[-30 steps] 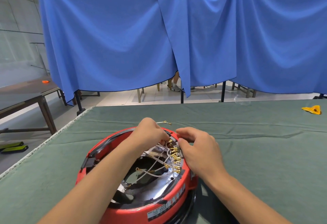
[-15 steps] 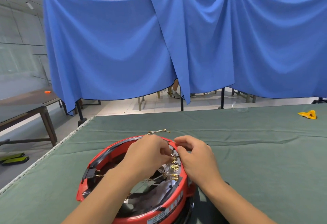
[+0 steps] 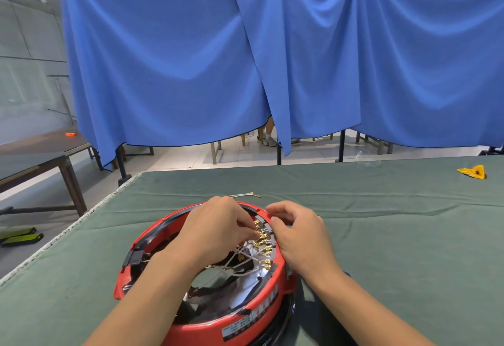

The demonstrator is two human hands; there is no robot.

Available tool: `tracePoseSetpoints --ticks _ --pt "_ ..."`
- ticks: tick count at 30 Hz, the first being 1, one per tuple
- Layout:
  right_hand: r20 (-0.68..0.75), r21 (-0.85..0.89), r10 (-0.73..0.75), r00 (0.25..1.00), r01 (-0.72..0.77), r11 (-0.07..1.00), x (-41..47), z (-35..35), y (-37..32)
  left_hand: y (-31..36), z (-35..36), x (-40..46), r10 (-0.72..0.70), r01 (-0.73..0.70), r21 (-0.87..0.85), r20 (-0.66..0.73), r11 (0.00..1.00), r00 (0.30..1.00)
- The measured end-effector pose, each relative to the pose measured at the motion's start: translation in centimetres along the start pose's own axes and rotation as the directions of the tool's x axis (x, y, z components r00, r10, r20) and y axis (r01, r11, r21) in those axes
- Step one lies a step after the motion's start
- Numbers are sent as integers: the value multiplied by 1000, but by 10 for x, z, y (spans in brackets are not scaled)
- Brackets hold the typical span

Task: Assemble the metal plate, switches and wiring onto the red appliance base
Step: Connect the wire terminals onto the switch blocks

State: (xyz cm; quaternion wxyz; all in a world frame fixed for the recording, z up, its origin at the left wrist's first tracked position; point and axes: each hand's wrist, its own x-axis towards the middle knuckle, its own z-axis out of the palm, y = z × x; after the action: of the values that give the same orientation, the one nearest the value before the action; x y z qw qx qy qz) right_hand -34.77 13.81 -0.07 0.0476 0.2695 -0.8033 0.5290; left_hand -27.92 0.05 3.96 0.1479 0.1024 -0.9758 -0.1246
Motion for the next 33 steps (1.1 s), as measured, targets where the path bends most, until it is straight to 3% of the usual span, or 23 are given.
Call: tracePoseSetpoints --ticks 21,33 --pt "-3 14 -4 1000 4 1000 -2 0 -1 9 -1 1 22 -16 125 -53 992 998" --pt "1 23 9 1000 -9 1000 -2 0 -1 10 -4 0 42 -40 143 -9 989 999"
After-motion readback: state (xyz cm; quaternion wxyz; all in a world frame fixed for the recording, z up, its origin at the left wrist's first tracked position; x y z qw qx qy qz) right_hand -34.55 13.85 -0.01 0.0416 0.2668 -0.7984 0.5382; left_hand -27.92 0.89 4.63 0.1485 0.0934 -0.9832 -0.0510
